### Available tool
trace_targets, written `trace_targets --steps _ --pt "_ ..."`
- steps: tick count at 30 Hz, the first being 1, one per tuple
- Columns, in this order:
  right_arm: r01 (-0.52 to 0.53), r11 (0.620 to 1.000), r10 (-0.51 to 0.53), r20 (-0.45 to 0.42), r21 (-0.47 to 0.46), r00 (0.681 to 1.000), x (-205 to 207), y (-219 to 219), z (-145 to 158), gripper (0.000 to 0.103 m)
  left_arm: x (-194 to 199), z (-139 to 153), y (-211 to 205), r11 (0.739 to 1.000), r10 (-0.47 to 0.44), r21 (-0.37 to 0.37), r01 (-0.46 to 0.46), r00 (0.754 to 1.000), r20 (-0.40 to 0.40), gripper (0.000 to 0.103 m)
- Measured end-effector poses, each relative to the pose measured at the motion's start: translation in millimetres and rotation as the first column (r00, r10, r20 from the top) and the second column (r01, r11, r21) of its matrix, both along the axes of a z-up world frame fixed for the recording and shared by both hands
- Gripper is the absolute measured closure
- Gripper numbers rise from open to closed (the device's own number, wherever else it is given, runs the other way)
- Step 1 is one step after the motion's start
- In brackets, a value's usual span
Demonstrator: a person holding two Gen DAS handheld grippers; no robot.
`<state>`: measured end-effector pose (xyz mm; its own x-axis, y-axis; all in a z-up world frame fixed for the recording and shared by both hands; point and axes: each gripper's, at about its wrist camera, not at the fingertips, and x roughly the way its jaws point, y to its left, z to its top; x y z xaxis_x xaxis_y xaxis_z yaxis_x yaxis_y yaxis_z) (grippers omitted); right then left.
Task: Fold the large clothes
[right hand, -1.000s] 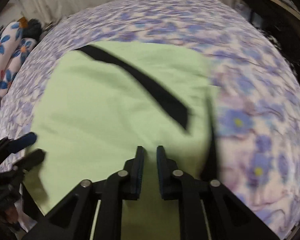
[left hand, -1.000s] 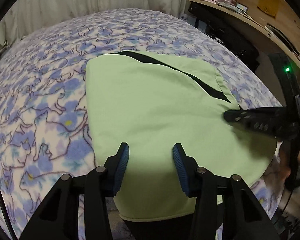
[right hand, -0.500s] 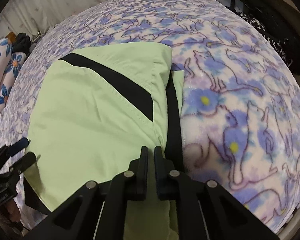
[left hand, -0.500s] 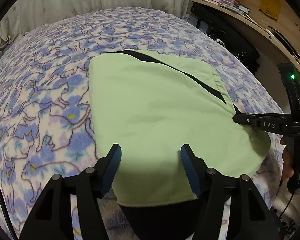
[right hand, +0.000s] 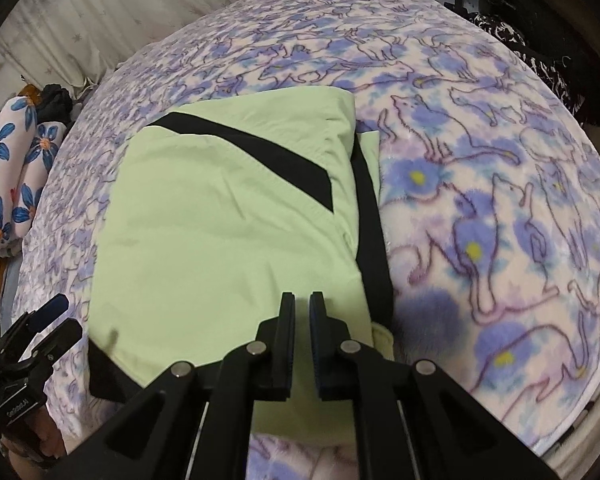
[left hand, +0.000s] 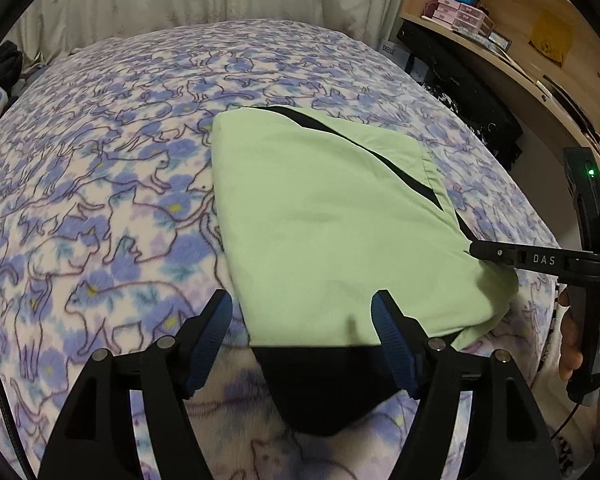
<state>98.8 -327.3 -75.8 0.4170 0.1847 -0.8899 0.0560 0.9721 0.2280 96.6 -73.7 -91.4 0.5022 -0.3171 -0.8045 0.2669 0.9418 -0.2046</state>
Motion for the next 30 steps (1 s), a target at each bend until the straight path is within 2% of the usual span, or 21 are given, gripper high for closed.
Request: trace_targets --steps 4,6,11,15,17,23,27,30 --pt "-0.032 0.999 0.032 0.000 -0.004 0.999 -8.5 8.2 7.7 0.094 -7.2 3.4 3.9 1.000 0.010 0.002 -0.010 1.000 -0.003 0.029" --pt "-0.047 0.999 0.047 0.004 -0.012 0.999 -11.4 11.0 11.3 0.087 -9.8 4.6 5.2 1.000 0.013 0.002 -0.013 1.000 -0.004 0.027" --pt "-0.063 0.998 0.064 0.016 -0.026 0.998 -16.0 15.8 22.0 0.059 -12.1 5.7 8.9 1.000 0.018 -0.004 -0.018 1.000 -0.024 0.023" --pt "-0.068 0.997 0.069 0.027 -0.037 0.997 -15.2 13.6 27.3 0.048 -8.8 4.2 10.2 1.000 0.006 -0.006 -0.006 0.999 -0.045 0.021" --pt "-0.068 0.997 0.069 0.027 -0.043 0.997 -12.5 10.5 27.8 0.039 -6.2 2.4 10.4 1.000 0.000 -0.010 -0.001 0.998 -0.060 0.019" --pt "-0.034 0.998 0.034 -0.009 -0.047 0.999 -2.3 -7.4 18.2 0.035 5.8 -8.3 12.8 1.000 0.026 -0.007 -0.027 0.995 -0.094 0.018" --pt "0.005 1.000 -0.006 -0.047 -0.023 0.999 4.4 -23.8 5.1 0.035 14.8 -20.2 15.9 0.998 0.017 -0.050 -0.024 0.990 -0.141 0.018" --pt "0.043 0.998 -0.040 -0.081 0.036 0.996 11.8 -40.1 -8.1 0.035 23.5 -33.2 17.8 0.996 0.011 -0.087 -0.029 0.981 -0.192 0.018"
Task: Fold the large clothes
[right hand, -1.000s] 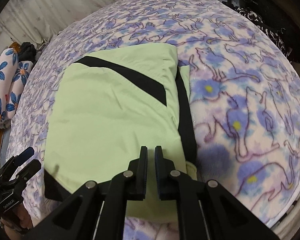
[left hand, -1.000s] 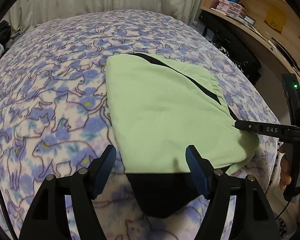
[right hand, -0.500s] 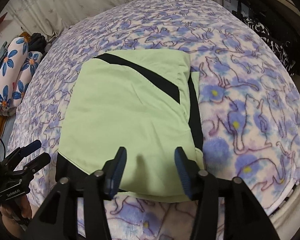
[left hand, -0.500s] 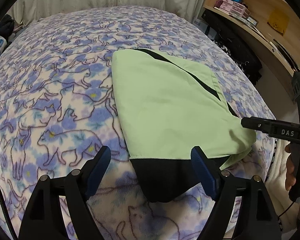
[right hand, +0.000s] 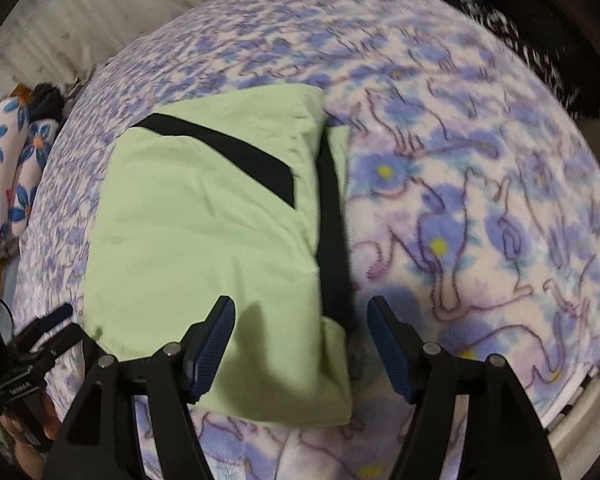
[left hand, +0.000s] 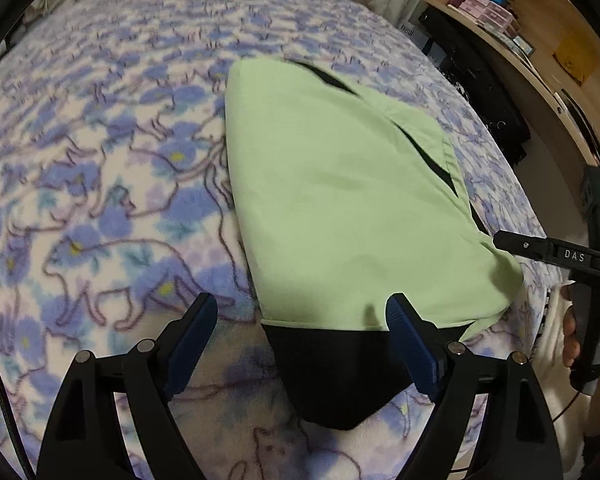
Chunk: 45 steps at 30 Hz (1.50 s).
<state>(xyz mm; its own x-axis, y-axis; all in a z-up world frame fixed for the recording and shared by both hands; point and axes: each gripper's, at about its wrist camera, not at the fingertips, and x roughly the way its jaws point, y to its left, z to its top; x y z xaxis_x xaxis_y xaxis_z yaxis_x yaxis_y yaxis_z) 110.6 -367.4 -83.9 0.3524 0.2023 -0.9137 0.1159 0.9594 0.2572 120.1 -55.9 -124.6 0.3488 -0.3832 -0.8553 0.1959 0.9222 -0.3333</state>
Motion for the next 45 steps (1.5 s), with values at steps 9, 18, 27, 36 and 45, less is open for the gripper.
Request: trace_targets --steps 9,18,27,36,45 --pt "0.026 0.985 -0.020 -0.037 0.173 0.999 18.2 -28.4 -28.9 0.035 24.6 -35.0 10.7 0.984 0.042 -0.167 -0.059 0.993 -0.106 0.018" --pt "-0.007 0.921 0.029 -0.050 0.391 0.998 45.9 -28.3 -57.6 0.035 49.3 -55.7 -4.6 0.976 0.020 -0.213 -0.050 0.990 -0.140 0.009" --pt "-0.051 0.902 0.076 -0.041 0.428 0.996 77.6 -9.7 -73.9 0.037 71.7 -60.2 -22.2 0.980 -0.023 -0.201 0.001 0.994 -0.107 0.003" --pt "-0.049 0.913 0.056 -0.006 0.404 0.998 70.4 -9.2 -66.5 0.073 77.8 -53.7 -30.8 0.986 -0.025 -0.165 0.013 0.997 -0.072 0.017" --pt "-0.133 0.951 0.107 0.106 0.281 0.989 59.1 32.3 -22.3 0.091 67.2 -22.4 -17.4 0.991 0.020 -0.134 -0.016 0.999 0.027 0.074"
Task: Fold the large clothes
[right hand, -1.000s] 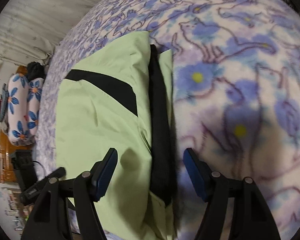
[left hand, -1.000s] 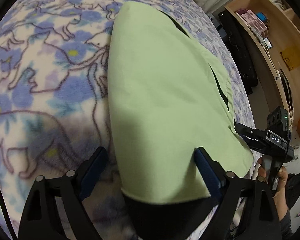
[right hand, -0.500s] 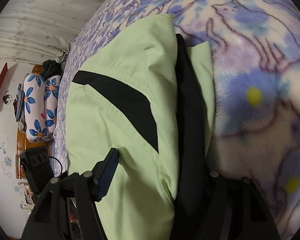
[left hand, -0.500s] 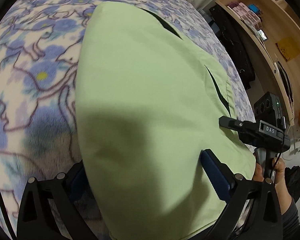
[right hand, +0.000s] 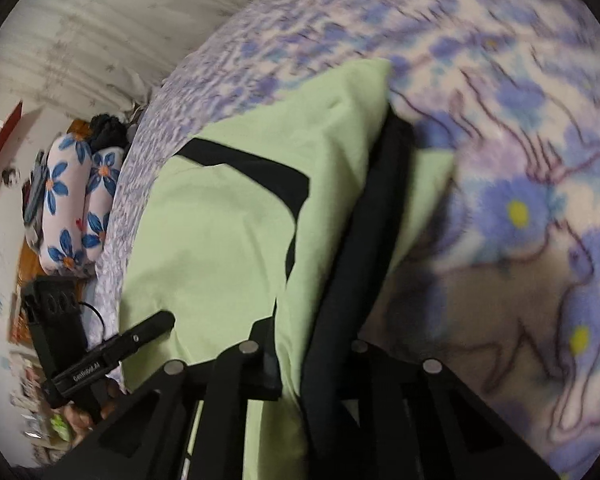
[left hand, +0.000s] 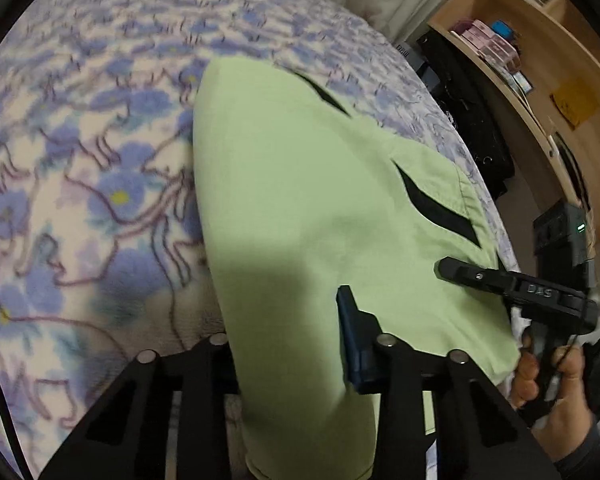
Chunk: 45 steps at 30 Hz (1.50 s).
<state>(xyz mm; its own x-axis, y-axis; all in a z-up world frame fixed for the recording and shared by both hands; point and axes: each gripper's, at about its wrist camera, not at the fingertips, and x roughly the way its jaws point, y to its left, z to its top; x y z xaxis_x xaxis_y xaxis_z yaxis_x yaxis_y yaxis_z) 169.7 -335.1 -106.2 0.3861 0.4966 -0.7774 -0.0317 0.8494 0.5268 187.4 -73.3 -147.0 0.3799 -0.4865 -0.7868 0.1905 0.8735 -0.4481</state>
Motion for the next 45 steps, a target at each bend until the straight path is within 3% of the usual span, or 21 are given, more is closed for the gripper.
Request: trace_targets --steps 5,9,18,23,28,37,42,45 --pt "-0.044 0.996 0.049 0.058 -0.079 0.997 -15.5 34.8 28.3 0.092 -16.3 24.9 8.1 0.998 -0.004 0.059 0.000 0.998 0.062 0.077" --pt "-0.074 0.993 0.081 0.082 -0.092 0.993 -27.3 57.9 42.9 0.092 -27.7 43.0 28.4 0.998 0.009 0.068 -0.014 0.997 0.078 0.077" --pt "-0.141 0.987 0.151 0.160 -0.073 0.975 -30.1 133.0 73.8 0.092 -47.7 86.6 108.9 0.991 0.053 0.112 -0.069 0.989 0.139 0.077" --pt "-0.196 0.979 0.203 0.209 -0.056 0.957 -2.3 188.4 90.9 0.092 -32.0 115.1 164.2 0.981 0.074 0.163 -0.104 0.981 0.182 0.077" --pt "-0.220 0.974 0.226 0.264 -0.051 0.938 50.7 242.8 106.4 0.092 9.7 137.1 215.8 0.964 0.056 0.240 -0.119 0.965 0.256 0.076" --pt "-0.169 0.985 0.169 0.367 -0.034 0.915 174.2 315.9 101.3 0.092 147.5 142.6 291.7 0.937 0.027 0.321 -0.141 0.941 0.337 0.076" --pt "-0.146 0.989 0.130 0.362 0.016 0.923 247.5 339.0 63.4 0.092 228.7 107.0 322.8 0.923 0.026 0.357 -0.146 0.947 0.322 0.074" --pt "-0.149 0.989 0.147 0.338 -0.020 0.929 284.5 355.4 25.4 0.090 267.6 66.1 339.1 0.910 0.051 0.383 -0.160 0.959 0.280 0.073"
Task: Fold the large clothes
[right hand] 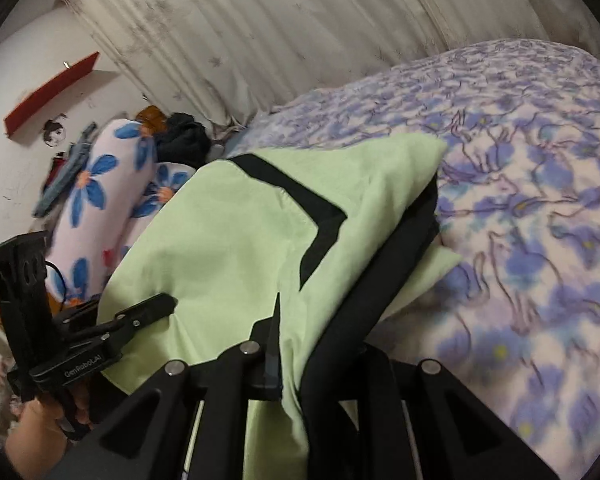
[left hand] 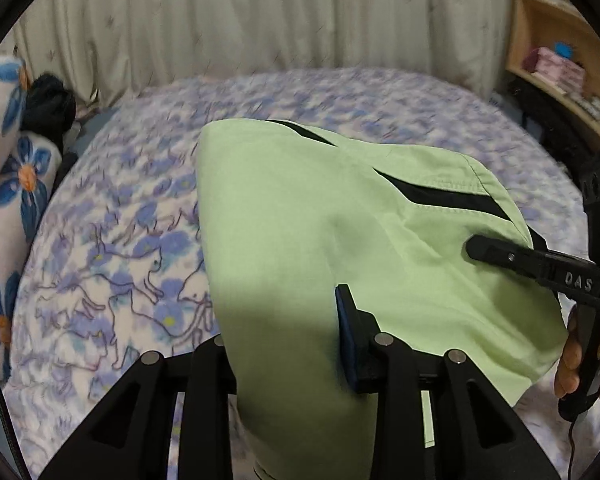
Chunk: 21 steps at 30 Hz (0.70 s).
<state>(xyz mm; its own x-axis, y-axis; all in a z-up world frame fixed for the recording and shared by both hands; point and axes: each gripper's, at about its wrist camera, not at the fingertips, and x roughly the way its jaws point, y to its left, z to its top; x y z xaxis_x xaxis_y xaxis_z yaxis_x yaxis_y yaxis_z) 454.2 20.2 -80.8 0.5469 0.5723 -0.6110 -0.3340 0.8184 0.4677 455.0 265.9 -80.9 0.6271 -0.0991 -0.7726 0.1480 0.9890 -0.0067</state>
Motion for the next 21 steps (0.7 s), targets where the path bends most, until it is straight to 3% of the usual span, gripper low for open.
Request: trace_targets --steps 2,4,5,7,12,15,18,20,21 --pt "0.025 0.997 -0.030 -0.071 -0.069 0.997 20.3 10.7 -35.0 0.085 23.5 -37.2 8.2 0.996 0.055 0.069 -0.051 0.997 -0.048 0.064" --pt "0.047 0.996 -0.057 -0.139 -0.072 0.989 27.9 13.6 -58.7 0.071 37.9 -73.8 18.6 0.986 0.127 0.125 -0.113 0.985 -0.114 0.050" --pt "0.058 0.996 -0.067 -0.154 -0.065 0.986 27.9 13.0 -64.9 0.061 36.5 -81.3 25.4 0.981 0.168 0.117 -0.156 0.981 -0.096 0.030" --pt "0.051 0.997 -0.060 -0.143 -0.061 0.988 25.1 11.3 -66.2 0.057 32.2 -82.0 33.2 0.953 0.258 0.167 -0.251 0.966 -0.016 0.000" --pt "0.029 0.986 -0.038 -0.051 -0.163 0.998 7.1 7.3 -43.8 0.053 15.4 -77.0 44.1 0.946 0.293 0.139 -0.292 0.956 0.014 0.001" --pt "0.051 0.986 -0.050 0.007 -0.161 0.999 -10.1 -2.3 -23.6 0.053 -7.8 -63.7 38.8 0.950 0.279 0.133 -0.283 0.959 0.048 0.009" --pt "0.097 0.982 -0.085 0.080 -0.162 0.993 -29.4 -8.1 -6.4 0.053 -33.2 -46.9 30.7 0.959 0.254 0.113 -0.260 0.965 0.066 0.035" --pt "0.091 0.982 -0.070 0.127 -0.168 0.989 -42.2 -2.9 0.4 0.053 -49.3 -45.9 27.3 0.964 0.248 0.091 -0.251 0.968 0.036 0.058" --pt "0.078 0.982 -0.053 0.143 -0.174 0.988 -45.4 2.2 2.0 0.054 -57.4 -47.3 25.9 0.966 0.250 0.070 -0.251 0.968 0.014 0.063"
